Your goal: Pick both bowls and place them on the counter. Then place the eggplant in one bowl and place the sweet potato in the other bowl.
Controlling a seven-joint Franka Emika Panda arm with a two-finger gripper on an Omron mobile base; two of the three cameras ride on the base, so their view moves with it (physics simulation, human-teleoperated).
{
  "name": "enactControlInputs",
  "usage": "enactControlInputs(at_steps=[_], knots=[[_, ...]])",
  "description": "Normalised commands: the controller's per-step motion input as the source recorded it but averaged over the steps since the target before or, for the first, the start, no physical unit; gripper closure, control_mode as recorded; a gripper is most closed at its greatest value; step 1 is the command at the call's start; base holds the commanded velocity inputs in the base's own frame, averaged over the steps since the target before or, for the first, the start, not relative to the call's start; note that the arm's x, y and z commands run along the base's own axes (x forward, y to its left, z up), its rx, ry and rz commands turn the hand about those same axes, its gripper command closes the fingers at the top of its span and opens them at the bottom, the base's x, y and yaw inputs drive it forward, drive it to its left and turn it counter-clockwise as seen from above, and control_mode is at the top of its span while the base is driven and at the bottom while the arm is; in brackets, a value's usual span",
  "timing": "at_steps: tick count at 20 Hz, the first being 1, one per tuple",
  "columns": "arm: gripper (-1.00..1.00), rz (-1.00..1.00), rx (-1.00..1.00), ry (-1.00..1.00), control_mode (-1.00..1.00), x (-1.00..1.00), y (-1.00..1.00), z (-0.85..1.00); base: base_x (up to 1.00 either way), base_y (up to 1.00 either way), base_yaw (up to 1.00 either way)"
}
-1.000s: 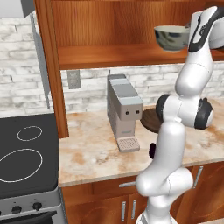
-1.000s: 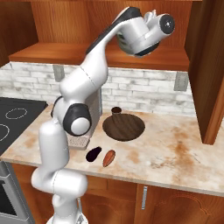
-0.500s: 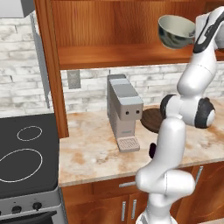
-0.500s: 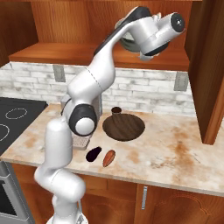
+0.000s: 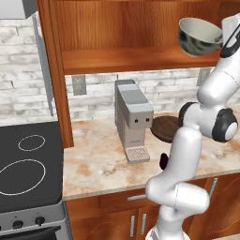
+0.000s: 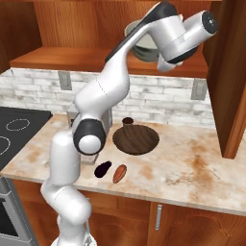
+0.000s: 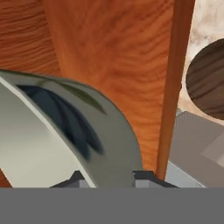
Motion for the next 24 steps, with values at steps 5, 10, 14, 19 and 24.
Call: enactControlInputs(at_steps=[5, 10, 14, 19, 24], knots=[[1.00, 0.00, -0.01, 0.04, -1.00, -0.66, 0.16, -0.03, 0.00, 0.00, 0.00], [1.00, 0.00, 0.00, 0.04, -1.00, -0.62, 0.30, -0.15, 0.00, 0.00, 0.00], [1.00, 0.00, -0.04, 0.01, -1.00, -0.66, 0.25, -0.28, 0.00, 0.00, 0.00], [1.00, 0.00, -0.06, 0.00, -1.00, -0.69, 0.19, -0.38, 0.00, 0.00, 0.00], [1.00, 0.00, -0.06, 0.00, -1.00, -0.72, 0.14, -0.43, 0.00, 0.00, 0.00]])
